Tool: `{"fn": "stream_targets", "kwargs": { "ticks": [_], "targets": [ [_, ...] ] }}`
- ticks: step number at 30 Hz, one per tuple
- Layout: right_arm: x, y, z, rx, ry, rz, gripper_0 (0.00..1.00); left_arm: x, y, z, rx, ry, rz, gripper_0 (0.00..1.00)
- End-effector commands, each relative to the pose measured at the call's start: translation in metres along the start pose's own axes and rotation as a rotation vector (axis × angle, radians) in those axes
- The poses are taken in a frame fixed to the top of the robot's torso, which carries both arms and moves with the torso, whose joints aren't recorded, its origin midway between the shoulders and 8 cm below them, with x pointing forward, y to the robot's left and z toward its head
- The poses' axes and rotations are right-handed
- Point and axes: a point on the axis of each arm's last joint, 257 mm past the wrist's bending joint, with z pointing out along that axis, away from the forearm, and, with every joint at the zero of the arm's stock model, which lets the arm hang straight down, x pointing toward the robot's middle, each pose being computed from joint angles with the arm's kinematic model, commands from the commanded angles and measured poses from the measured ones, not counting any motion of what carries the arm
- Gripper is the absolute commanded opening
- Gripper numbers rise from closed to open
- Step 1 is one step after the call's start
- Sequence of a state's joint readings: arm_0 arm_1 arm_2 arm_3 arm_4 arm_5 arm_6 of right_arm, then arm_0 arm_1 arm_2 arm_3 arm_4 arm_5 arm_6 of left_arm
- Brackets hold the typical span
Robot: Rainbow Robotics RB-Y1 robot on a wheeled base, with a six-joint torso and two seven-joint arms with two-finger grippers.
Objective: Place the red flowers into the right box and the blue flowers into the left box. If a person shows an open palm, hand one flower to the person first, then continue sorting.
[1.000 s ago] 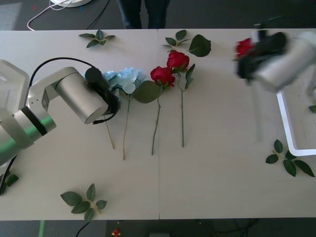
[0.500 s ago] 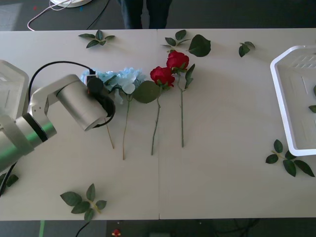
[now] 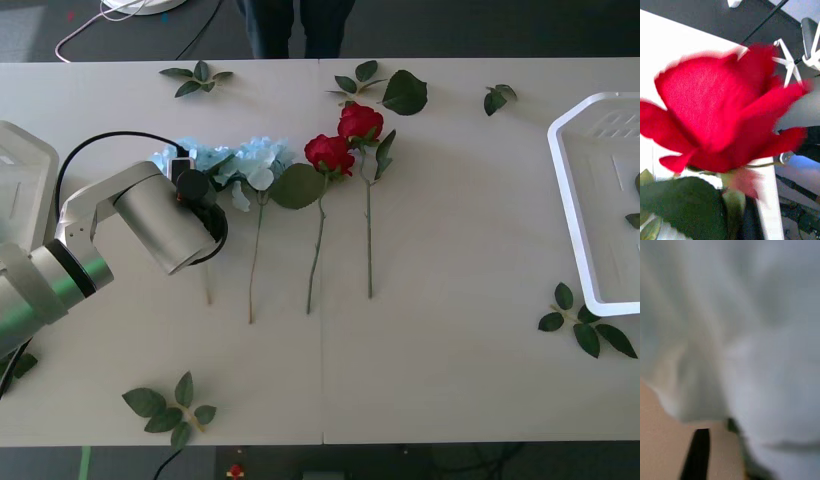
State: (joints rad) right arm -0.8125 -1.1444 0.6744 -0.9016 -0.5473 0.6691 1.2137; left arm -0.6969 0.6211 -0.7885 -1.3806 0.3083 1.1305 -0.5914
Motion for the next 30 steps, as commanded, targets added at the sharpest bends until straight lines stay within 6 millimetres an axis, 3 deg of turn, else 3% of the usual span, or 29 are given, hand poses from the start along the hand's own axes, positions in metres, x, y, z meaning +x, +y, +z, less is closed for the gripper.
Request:
{"fn": "stream_targets", "kwargs": {
  "ticks": [1, 7, 13, 17, 21, 24, 29, 30],
  "targets": [
    [-0.012, -0.010, -0.001, 0.012, -0.032, 0.004, 1.00, 0.003, -0.007, 0.000, 0.010, -0.015, -0.020, 0.00],
    [-0.014, 0.001, -0.002, -0.022, -0.034, 0.026, 1.00, -0.006, -0.005, 0.000, -0.001, -0.043, -0.026, 0.00],
    [-0.017, 0.034, -0.013, -0.132, -0.040, 0.082, 1.00, -0.012, 0.001, 0.000, -0.015, -0.065, -0.027, 0.00],
    [-0.020, 0.060, -0.031, -0.230, -0.070, 0.133, 1.00, -0.026, 0.010, -0.004, -0.023, -0.087, -0.042, 0.00],
    [-0.014, 0.094, -0.055, -0.333, -0.087, 0.166, 1.00, -0.047, 0.018, -0.015, -0.021, -0.114, -0.072, 0.00],
    [-0.011, 0.130, -0.081, -0.432, -0.069, 0.196, 1.00, -0.065, 0.032, -0.033, -0.047, -0.126, -0.098, 0.00],
    [-0.008, 0.206, -0.132, -0.616, -0.018, 0.276, 1.00, -0.076, 0.045, -0.062, -0.063, -0.081, -0.121, 0.00],
    [-0.009, 0.228, -0.147, -0.660, -0.002, 0.297, 1.00, -0.075, 0.049, -0.067, -0.070, -0.064, -0.119, 0.00]
  ]
}}
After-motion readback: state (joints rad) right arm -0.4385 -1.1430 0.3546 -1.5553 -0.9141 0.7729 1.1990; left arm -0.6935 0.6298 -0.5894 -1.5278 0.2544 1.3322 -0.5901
